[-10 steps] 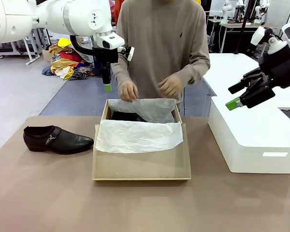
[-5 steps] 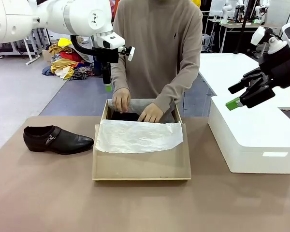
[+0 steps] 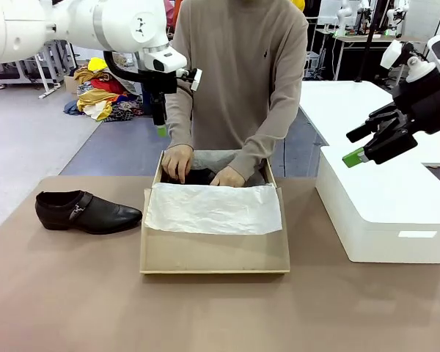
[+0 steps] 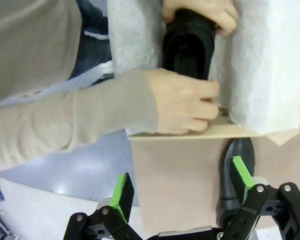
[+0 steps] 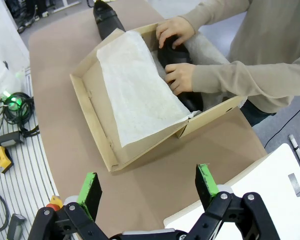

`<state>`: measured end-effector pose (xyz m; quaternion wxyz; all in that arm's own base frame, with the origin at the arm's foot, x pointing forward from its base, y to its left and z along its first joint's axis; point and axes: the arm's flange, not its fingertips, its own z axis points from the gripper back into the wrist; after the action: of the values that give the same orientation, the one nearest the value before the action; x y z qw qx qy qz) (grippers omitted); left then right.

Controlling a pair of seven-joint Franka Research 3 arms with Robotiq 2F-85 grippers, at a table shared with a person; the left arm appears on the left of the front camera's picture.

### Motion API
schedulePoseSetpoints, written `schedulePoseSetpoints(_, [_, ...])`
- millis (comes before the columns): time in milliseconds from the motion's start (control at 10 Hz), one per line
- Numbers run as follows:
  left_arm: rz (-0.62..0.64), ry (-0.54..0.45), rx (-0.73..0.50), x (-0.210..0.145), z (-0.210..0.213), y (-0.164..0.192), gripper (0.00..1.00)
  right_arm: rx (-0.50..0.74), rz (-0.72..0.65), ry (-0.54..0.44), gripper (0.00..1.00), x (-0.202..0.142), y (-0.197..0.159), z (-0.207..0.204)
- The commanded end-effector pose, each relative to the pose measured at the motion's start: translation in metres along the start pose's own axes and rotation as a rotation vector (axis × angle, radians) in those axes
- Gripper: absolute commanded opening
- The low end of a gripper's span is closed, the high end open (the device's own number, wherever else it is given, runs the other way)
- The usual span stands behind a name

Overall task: Pack the shoes into the box.
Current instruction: Place the other shoe of the Shoes into the Shoes Box.

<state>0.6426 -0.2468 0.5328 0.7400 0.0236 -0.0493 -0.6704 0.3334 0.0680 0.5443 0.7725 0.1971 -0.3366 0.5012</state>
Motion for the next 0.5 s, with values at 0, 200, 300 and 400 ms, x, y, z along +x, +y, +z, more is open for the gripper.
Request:
schedulePoseSetpoints(0, [-0.023, 0.022, 0.021, -0.037, 0.013, -0.020, 1.00, 0.013, 0.004, -0.027, 1.00, 0.001, -0.002, -0.001])
schedulePoseSetpoints(200, [-0.064, 0.011, 0.043, -0.068, 0.019, -0.029, 1.00, 0.013, 0.004, -0.027, 1.00, 0.001, -0.002, -0.001])
schedulePoseSetpoints(300, [-0.094, -0.029, 0.034, -0.086, 0.020, -0.032, 1.00, 0.013, 0.004, -0.027, 1.00, 0.001, -0.002, -0.001])
schedulePoseSetpoints(400, [-0.149, -0.071, 0.058, -0.107, 0.021, -0.035, 1.00, 0.013, 0.004, -0.027, 1.00, 0.001, -0.002, -0.001])
